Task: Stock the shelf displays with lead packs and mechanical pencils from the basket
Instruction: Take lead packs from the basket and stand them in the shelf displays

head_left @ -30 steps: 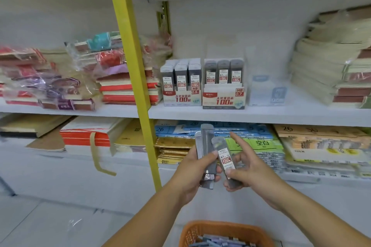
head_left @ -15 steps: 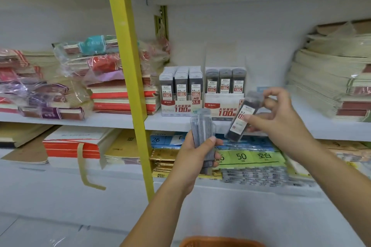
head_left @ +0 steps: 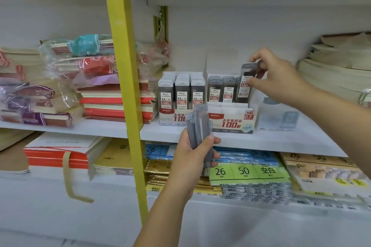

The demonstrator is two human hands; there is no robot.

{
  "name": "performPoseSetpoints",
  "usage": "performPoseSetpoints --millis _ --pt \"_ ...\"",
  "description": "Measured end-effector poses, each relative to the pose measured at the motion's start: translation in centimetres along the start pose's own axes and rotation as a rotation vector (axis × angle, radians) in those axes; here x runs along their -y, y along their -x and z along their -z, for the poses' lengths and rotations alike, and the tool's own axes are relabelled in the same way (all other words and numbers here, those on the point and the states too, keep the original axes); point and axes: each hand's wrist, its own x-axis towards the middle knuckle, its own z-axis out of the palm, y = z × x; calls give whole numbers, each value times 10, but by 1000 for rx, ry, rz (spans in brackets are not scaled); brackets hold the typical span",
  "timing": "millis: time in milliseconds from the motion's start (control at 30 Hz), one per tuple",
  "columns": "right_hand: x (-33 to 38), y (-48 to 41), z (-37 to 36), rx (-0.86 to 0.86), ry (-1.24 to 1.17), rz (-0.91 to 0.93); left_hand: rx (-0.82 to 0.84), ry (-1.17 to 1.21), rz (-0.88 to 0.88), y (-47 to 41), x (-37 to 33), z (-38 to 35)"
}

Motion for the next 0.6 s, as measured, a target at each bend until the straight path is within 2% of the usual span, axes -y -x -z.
performPoseSetpoints --millis 233,333,433,600 --pt "-5 -6 2 -31 17 35 -2 -22 15 0 1 2" --pt "-9 -9 3 -29 136 79 1 -32 23 1 2 1" --pt "-13 -7 -1 45 300 79 0 -41 28 1 2 0" --pt "-10 7 -5 -10 323 32 -15 -46 24 4 -3 -2"
